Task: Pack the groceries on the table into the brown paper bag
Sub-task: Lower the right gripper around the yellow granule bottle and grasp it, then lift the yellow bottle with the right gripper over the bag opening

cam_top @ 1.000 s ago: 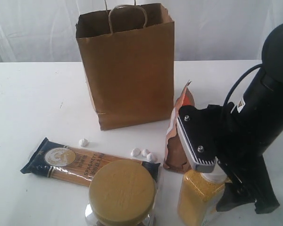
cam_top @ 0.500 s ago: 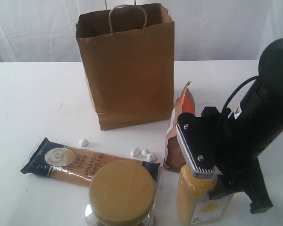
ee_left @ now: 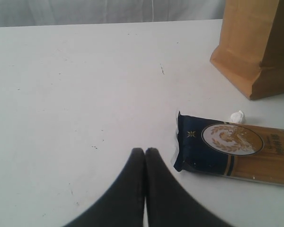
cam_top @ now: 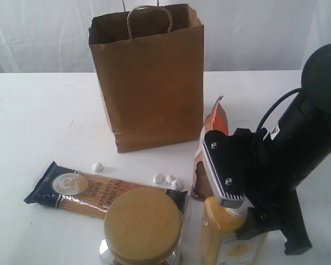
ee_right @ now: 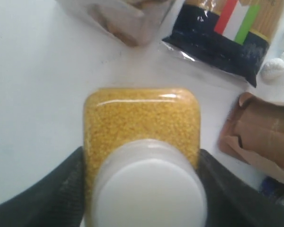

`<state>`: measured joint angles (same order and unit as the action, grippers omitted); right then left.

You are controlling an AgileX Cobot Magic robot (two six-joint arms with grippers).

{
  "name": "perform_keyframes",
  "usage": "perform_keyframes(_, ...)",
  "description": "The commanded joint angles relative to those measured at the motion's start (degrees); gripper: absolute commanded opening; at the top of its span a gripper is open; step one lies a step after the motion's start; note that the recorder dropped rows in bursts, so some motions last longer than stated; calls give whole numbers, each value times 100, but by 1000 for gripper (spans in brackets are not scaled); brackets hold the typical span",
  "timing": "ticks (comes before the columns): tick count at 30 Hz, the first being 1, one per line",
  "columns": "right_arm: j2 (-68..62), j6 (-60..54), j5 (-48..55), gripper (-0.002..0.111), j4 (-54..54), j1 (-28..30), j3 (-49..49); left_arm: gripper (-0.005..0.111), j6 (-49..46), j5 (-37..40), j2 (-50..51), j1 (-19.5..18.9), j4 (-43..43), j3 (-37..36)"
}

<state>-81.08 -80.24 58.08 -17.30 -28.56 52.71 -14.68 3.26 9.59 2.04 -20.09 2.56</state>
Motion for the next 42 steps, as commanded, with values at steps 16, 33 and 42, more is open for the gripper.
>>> perform_keyframes(16,-478,404,-105,58,-671,-2,-22,0,-42,-16,-27,8,-83,-8)
perform_keyframes(33,33,2796,612,7,-1031,-2,219,0,-42,-16,-27,8,-83,-8)
perform_keyframes(42,662,2976,1183,7,-1770,-2,1210,0,-56,-16,-27,8,-83,-8)
